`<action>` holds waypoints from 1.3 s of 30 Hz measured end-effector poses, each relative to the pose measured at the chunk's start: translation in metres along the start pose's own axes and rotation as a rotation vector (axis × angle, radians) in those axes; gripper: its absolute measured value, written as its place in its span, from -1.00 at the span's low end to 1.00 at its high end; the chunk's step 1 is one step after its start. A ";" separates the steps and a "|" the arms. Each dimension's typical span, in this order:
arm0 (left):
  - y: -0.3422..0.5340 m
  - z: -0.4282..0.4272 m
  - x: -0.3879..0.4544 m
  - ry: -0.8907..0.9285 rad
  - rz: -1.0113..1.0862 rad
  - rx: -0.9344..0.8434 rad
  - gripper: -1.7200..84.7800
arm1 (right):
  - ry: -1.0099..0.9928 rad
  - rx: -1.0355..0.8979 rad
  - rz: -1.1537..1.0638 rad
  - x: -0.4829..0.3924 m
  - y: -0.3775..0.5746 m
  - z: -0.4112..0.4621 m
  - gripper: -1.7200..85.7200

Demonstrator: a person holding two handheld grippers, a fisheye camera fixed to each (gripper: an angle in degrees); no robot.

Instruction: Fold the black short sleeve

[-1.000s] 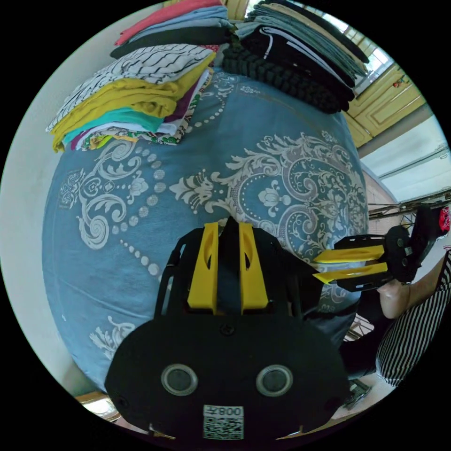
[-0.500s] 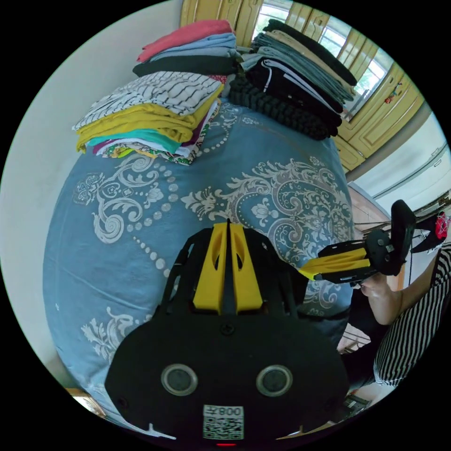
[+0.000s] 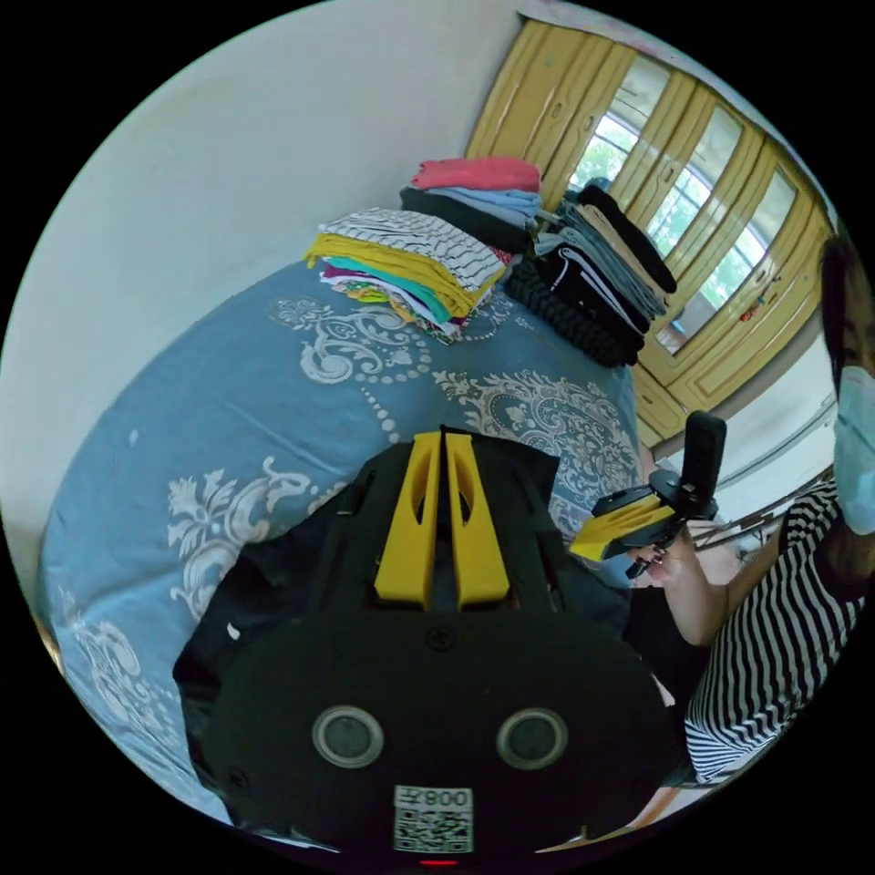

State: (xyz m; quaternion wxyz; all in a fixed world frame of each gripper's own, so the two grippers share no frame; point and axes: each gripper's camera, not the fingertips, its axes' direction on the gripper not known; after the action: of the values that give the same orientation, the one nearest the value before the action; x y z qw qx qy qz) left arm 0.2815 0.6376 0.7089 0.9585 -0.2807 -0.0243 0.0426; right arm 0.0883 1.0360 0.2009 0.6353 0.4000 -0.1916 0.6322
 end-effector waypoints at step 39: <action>0.119 -0.053 -0.241 0.094 -0.378 0.000 -0.90 | 0.118 -0.549 -0.325 -0.062 -0.077 0.171 -0.91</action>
State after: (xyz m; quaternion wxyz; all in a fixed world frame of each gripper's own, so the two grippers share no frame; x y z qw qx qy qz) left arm 0.0375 0.6857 0.5948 0.9496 -0.2730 -0.0317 -0.1511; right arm 0.1986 0.8769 0.2377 0.8221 0.2017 -0.2515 0.4692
